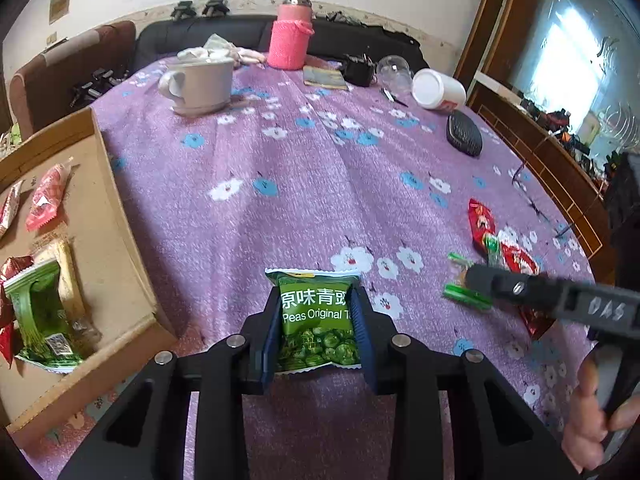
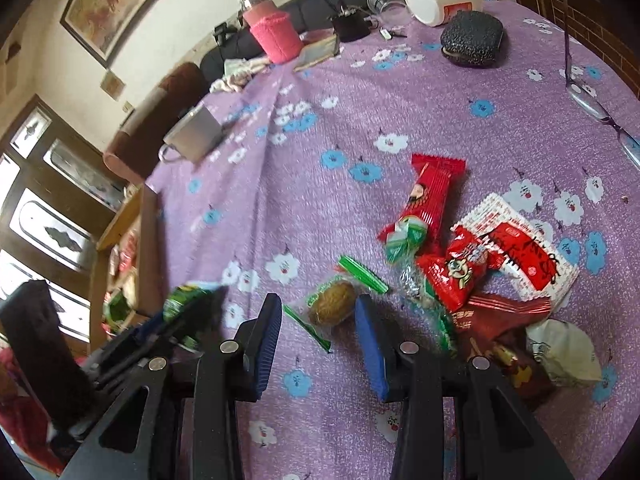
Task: Organize snacks
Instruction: 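Grasp the small round green-wrapped snack with the right gripper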
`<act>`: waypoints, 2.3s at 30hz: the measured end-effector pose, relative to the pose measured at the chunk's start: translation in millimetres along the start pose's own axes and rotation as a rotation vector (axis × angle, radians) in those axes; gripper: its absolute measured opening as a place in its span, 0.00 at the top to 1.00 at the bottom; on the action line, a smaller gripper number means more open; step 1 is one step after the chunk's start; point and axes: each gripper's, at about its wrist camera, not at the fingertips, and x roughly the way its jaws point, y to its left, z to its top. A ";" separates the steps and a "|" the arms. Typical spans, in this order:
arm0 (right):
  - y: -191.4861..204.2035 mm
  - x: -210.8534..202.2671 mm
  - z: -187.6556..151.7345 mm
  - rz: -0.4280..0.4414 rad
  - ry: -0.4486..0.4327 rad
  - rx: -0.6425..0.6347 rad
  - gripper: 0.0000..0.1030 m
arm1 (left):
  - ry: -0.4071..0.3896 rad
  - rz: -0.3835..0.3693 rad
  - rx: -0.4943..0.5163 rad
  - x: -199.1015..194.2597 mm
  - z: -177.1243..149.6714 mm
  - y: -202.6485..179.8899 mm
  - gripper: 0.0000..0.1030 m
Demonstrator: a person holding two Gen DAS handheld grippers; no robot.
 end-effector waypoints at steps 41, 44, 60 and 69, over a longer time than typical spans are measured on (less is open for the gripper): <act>38.8 10.9 -18.7 -0.252 -0.100 -0.316 0.75 | -0.101 -0.019 -0.014 -19.4 2.3 1.6 0.69; 36.4 7.2 -17.0 -0.238 -0.111 -0.294 0.76 | -0.107 -0.019 -0.009 -21.0 2.5 1.2 0.69; 38.0 -13.2 -14.3 -0.166 -0.185 -0.253 0.76 | -0.121 -0.012 -0.003 -23.6 2.2 -0.4 0.69; 37.7 -18.5 -13.1 -0.122 -0.200 -0.238 0.76 | -0.128 -0.001 -0.010 -29.6 2.0 0.2 0.69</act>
